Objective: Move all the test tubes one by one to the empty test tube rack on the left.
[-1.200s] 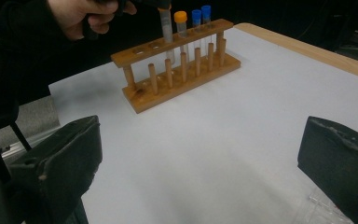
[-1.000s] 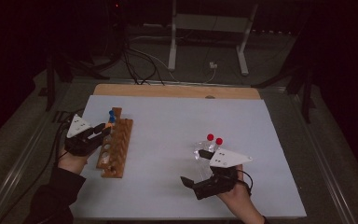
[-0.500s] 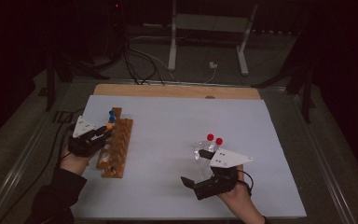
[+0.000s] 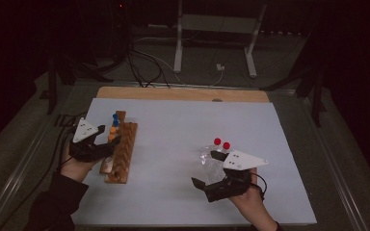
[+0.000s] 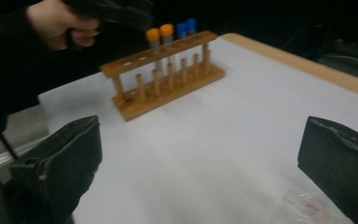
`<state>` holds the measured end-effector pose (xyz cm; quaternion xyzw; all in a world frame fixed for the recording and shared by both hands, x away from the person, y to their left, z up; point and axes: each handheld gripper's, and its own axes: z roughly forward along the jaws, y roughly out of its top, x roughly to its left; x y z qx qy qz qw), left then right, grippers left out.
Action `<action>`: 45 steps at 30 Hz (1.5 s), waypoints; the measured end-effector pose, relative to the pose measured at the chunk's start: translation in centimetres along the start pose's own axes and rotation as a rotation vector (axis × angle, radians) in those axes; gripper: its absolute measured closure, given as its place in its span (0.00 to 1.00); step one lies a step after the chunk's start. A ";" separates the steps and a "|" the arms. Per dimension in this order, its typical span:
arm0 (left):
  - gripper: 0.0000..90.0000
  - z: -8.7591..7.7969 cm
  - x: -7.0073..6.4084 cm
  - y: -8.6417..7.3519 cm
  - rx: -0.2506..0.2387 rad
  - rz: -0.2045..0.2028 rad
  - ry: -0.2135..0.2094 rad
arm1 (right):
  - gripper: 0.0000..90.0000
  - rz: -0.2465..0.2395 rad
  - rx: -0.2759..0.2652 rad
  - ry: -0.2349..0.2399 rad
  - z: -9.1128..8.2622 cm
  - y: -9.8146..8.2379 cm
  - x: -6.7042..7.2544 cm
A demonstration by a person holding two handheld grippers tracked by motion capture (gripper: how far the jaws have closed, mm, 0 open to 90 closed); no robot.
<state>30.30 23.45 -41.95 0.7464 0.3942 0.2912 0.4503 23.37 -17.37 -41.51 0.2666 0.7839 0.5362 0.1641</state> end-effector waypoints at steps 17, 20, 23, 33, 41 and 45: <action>0.01 -0.7 -5.0 1.4 -0.122 0.035 -0.270 | 0.00 0.074 0.005 -0.202 -2.8 -1.2 -7.0; 0.01 -0.5 -5.7 1.3 -0.116 0.051 -0.301 | 0.00 0.101 0.044 -0.219 -2.4 -2.2 -8.2; 0.01 -0.3 -6.3 1.3 -0.106 0.071 -0.332 | 0.07 0.118 0.080 -0.224 -2.0 -3.2 -9.0; 0.01 0.0 -7.1 1.1 -0.090 0.090 -0.354 | 0.47 0.131 0.180 -0.243 -0.3 -5.2 -10.1; 0.01 0.1 -7.0 1.1 -0.077 0.105 -0.348 | 0.69 0.135 0.207 -0.245 0.7 -5.4 -10.3; 0.01 0.1 -7.1 1.1 -0.076 0.108 -0.352 | 0.75 0.131 0.204 -0.232 1.1 -5.4 -10.2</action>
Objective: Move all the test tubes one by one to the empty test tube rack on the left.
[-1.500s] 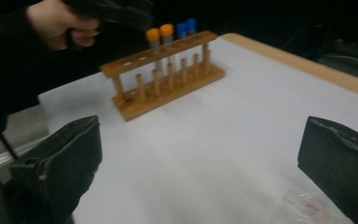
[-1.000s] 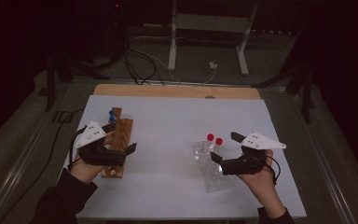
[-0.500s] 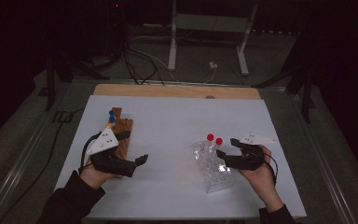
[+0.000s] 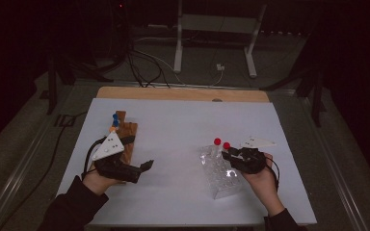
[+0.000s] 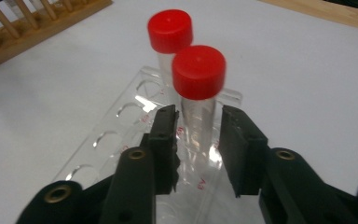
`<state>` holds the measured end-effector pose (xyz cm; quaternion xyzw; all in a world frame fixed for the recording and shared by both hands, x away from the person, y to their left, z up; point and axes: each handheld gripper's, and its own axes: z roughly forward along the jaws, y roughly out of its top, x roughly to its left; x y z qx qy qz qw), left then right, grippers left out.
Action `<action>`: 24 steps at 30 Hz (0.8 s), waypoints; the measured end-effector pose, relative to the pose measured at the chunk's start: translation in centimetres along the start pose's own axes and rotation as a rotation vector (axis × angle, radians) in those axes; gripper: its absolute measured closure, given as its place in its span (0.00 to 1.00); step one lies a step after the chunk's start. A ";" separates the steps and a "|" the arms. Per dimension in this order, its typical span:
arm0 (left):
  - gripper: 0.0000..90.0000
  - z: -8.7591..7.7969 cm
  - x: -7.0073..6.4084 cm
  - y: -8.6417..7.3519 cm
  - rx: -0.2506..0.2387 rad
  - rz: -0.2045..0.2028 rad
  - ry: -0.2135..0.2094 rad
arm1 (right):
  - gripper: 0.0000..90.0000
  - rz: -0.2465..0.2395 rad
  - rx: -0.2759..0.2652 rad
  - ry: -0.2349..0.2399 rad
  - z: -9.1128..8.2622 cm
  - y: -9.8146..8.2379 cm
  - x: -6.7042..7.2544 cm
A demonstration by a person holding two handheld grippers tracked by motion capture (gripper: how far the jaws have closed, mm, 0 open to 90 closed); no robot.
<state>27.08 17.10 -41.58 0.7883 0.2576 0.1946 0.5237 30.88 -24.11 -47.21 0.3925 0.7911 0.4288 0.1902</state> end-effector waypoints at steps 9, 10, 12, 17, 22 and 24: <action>0.01 -0.1 0.0 0.0 -0.003 -0.004 -0.002 | 0.83 -0.016 -0.016 -0.037 -0.4 0.5 0.4; 0.01 -0.1 0.0 0.0 -0.003 -0.002 0.004 | 0.83 -0.018 -0.026 -0.039 -0.6 0.6 0.4; 0.01 0.0 0.0 0.1 -0.002 -0.001 0.000 | 0.83 -0.025 -0.046 -0.045 -1.1 0.9 0.6; 0.01 -0.2 0.0 0.2 -0.005 0.000 -0.005 | 0.83 -0.054 -0.093 -0.058 -2.5 1.7 1.1; 0.02 -0.3 -0.1 0.4 -0.021 -0.007 -0.018 | 0.83 -0.082 -0.144 -0.059 -4.1 2.6 2.1; 0.01 -0.4 -0.2 0.5 -0.024 -0.002 -0.019 | 0.83 -0.094 -0.163 -0.055 -4.6 2.9 2.5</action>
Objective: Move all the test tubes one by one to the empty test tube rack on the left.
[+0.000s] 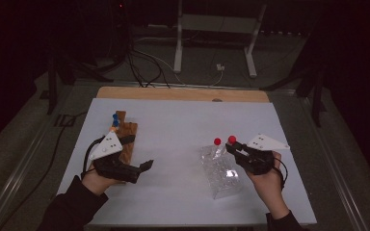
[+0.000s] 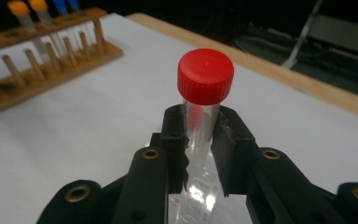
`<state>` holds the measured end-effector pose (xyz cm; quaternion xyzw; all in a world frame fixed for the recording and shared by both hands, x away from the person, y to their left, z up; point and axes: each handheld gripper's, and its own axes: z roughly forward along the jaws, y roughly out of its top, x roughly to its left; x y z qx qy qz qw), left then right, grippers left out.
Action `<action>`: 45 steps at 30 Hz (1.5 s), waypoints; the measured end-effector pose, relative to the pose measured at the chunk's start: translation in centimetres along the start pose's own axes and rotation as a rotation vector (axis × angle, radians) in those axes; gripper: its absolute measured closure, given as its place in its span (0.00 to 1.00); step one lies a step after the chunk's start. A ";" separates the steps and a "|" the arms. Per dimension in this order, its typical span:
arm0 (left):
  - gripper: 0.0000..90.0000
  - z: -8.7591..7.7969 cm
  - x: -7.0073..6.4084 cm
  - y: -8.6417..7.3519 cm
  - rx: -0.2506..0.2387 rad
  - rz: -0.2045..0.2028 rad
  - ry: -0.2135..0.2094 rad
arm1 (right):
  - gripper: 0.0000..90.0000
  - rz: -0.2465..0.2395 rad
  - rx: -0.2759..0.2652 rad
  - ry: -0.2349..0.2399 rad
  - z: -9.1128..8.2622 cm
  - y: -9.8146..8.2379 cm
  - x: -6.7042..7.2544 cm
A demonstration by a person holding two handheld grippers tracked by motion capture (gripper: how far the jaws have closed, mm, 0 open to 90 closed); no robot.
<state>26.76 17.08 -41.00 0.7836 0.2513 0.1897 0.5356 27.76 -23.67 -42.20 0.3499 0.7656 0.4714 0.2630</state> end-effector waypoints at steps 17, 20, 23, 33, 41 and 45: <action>0.02 0.8 -2.3 0.8 -0.020 0.006 -0.127 | 0.83 -0.083 0.014 0.229 1.5 0.6 6.2; 0.02 1.4 -3.1 0.9 -0.016 0.019 -0.155 | 0.83 -0.096 0.035 0.261 2.1 0.4 7.2; 0.03 2.0 -3.8 0.9 -0.009 0.029 -0.183 | 0.83 -0.110 0.058 0.289 2.6 0.1 8.1; 0.18 3.6 -5.3 0.3 0.022 0.048 -0.236 | 0.83 -0.123 0.099 0.356 3.5 -0.4 10.0; 0.39 4.4 -6.1 0.1 0.018 0.075 -0.268 | 0.83 -0.130 0.111 0.385 3.7 -0.4 10.7; 0.48 4.7 -6.2 0.0 0.019 0.081 -0.268 | 0.83 -0.134 0.111 0.389 3.7 -0.4 10.9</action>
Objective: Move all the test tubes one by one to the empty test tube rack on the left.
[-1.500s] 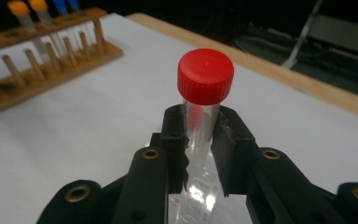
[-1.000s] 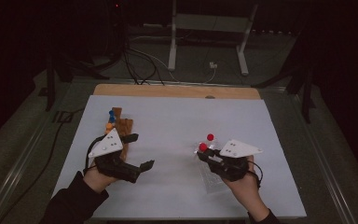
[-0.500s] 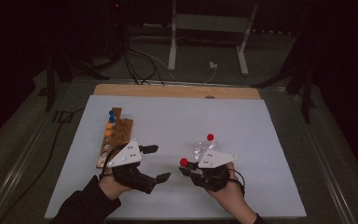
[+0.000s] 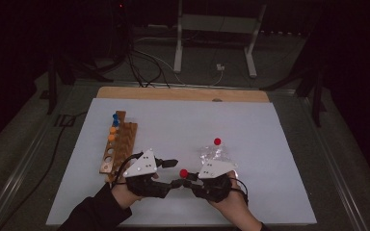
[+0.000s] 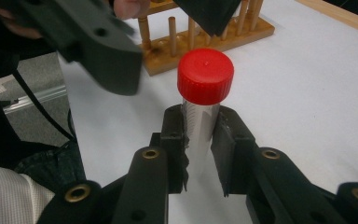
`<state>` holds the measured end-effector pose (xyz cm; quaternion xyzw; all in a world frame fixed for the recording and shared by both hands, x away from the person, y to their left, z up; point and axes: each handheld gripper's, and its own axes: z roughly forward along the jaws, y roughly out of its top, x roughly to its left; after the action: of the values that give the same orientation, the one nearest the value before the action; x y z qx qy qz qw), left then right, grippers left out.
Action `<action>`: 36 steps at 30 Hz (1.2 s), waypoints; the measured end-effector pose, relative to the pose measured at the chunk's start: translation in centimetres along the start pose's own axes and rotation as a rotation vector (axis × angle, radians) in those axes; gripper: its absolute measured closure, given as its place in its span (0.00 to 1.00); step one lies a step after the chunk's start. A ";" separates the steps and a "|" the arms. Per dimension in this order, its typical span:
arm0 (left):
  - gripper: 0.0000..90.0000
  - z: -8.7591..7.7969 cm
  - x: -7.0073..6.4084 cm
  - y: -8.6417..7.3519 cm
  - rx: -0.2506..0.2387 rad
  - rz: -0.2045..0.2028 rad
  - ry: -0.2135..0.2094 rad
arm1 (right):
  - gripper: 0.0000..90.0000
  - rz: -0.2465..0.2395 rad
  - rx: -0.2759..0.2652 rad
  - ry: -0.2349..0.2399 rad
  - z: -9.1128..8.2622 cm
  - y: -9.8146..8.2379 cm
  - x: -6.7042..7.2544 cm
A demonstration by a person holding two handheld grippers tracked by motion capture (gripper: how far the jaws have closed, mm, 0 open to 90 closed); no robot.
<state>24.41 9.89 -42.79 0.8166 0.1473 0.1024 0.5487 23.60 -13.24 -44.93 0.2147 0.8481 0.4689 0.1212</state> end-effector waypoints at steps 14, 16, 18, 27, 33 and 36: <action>0.78 0.9 -0.3 -0.3 0.016 0.056 -0.016 | 0.83 -0.010 0.009 0.023 0.3 0.1 0.4; 0.79 0.9 -0.3 -0.3 0.017 0.060 -0.018 | 0.83 -0.009 0.013 0.022 0.3 0.1 0.4; 0.79 0.9 -0.2 -0.3 0.018 0.067 -0.018 | 0.83 -0.006 0.013 0.023 0.3 0.1 0.4; 0.80 0.4 -0.1 0.0 0.000 0.052 -0.001 | 0.68 0.011 -0.016 0.032 0.1 0.1 0.2; 0.80 -1.1 0.7 0.5 -0.010 0.043 0.050 | 0.44 0.047 -0.060 -0.016 -0.7 0.1 -0.4; 0.80 -2.0 1.3 0.7 -0.018 0.032 0.083 | 0.32 0.064 -0.085 -0.047 -1.4 0.2 -0.7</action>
<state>25.03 11.86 -41.39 0.8088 0.1560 0.1461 0.5478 23.73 -14.52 -44.06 0.2472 0.8172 0.5028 0.1350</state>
